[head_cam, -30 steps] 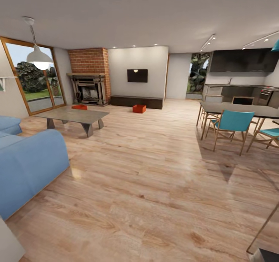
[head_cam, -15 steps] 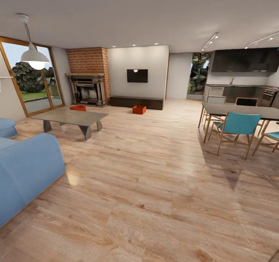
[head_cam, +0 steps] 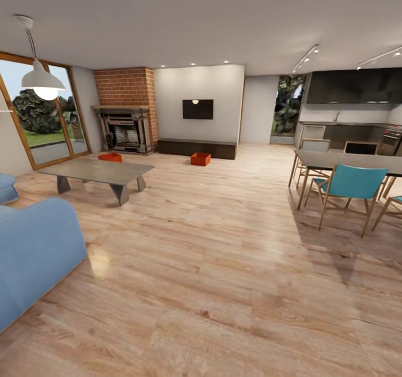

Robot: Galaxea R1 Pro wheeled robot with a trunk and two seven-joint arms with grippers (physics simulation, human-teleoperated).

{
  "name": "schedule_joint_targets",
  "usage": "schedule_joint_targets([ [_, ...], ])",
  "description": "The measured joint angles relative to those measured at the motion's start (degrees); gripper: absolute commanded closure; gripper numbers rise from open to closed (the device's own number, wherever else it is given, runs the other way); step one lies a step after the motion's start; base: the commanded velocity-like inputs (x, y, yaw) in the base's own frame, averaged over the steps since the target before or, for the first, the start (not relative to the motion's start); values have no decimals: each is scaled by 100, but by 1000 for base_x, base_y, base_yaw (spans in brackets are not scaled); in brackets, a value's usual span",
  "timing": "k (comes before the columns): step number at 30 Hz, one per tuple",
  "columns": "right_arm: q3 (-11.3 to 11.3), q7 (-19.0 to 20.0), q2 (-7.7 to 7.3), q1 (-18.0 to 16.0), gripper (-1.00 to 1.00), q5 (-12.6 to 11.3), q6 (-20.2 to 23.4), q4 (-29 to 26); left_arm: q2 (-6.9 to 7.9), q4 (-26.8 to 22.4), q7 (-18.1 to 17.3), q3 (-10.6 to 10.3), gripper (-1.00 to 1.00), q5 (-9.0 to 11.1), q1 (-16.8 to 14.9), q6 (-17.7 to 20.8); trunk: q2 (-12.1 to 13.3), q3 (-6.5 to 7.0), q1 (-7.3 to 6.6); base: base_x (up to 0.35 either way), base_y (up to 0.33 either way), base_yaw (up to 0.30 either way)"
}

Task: Move the two storage containers from the living room to the garage. In the garage, place one container on the floor and stack the other container on top of it (either order is fine).

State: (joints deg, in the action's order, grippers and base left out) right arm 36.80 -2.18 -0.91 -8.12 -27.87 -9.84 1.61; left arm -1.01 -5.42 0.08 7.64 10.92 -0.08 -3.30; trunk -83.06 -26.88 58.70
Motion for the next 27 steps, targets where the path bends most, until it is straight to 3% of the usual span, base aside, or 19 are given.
schedule_joint_targets([
  [27,-1,0,0,0,-100,0,0,0,16,0,0,-9,-100,0,0,33,0,0,0,323,0,0],
])
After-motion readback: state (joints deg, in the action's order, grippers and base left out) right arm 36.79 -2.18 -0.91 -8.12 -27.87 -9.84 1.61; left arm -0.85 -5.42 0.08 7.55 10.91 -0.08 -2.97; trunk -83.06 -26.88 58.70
